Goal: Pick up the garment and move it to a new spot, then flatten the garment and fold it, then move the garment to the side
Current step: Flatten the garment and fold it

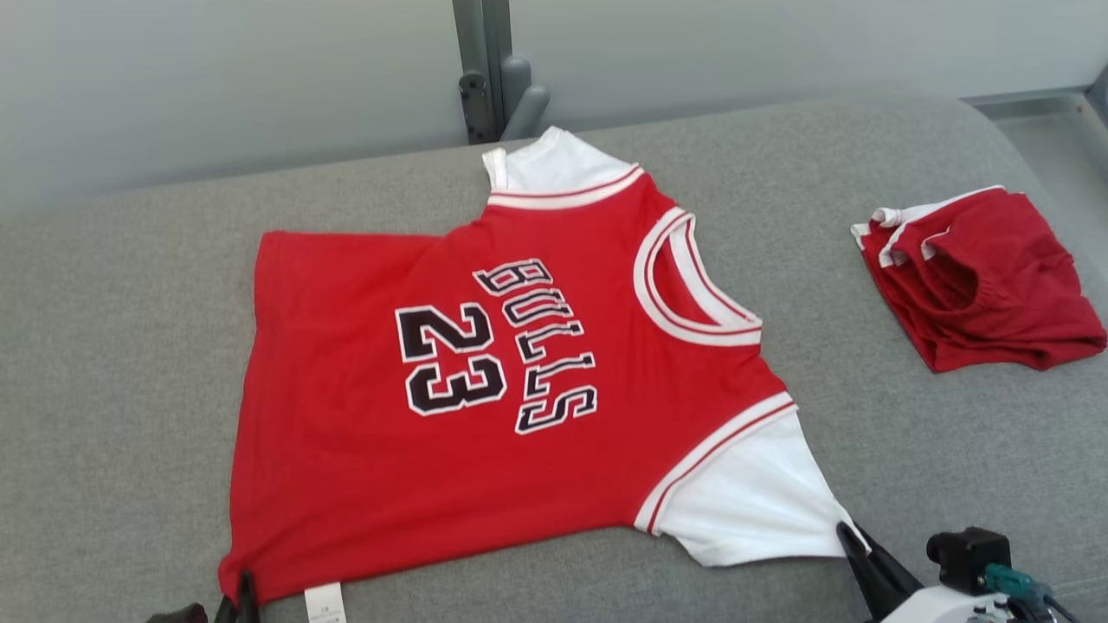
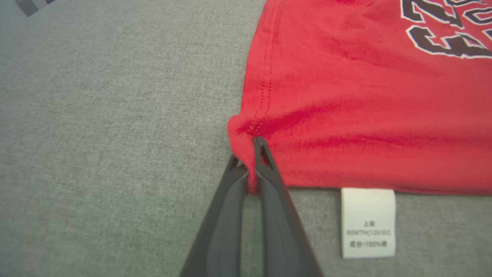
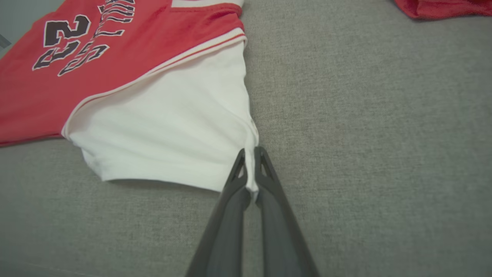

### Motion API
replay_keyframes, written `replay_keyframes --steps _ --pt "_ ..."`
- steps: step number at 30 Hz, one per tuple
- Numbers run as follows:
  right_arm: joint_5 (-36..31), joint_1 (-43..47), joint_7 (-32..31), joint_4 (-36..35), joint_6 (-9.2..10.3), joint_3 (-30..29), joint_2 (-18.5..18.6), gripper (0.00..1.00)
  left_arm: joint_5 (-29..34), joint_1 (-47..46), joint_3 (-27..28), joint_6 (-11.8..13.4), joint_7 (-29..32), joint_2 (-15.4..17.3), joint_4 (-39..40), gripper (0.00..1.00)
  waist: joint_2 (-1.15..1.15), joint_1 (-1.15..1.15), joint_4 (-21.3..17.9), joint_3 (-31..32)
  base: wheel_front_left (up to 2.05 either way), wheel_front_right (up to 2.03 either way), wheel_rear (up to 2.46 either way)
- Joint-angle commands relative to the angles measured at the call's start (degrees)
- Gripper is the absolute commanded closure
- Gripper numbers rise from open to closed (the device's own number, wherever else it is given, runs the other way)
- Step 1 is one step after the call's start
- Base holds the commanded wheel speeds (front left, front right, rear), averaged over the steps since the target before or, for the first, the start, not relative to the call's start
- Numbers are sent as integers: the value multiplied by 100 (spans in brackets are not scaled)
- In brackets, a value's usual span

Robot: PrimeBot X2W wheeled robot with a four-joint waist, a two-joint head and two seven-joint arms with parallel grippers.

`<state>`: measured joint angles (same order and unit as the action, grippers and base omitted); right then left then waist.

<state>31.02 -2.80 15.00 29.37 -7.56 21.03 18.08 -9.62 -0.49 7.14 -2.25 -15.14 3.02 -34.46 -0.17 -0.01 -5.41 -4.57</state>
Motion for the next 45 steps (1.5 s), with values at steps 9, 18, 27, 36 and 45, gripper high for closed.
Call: replay_keyframes --steps 9,18,27,36,45 --pt "-196 902 19 -218 14 -356 -146 100 51 837 151 -76 2 17 232 100 17 1 -61 678 0 0 0" --pt "-409 745 20 -850 13 -655 -160 100 -128 854 -148 -154 2 8 850 100 17 1 24 569 0 0 0" --pt "-650 -308 19 -1062 13 -714 -249 100 161 -1 -189 -304 2 5 1200 100 17 1 123 193 0 0 0" --pt "-766 -1606 18 -512 13 -517 -246 100 271 -1210 -300 -262 2 4 631 100 17 1 298 -527 0 0 0" --pt "-768 -2319 19 -136 12 -554 -247 100 398 -1951 -291 -121 2 4 311 100 17 1 402 -1039 0 0 0"
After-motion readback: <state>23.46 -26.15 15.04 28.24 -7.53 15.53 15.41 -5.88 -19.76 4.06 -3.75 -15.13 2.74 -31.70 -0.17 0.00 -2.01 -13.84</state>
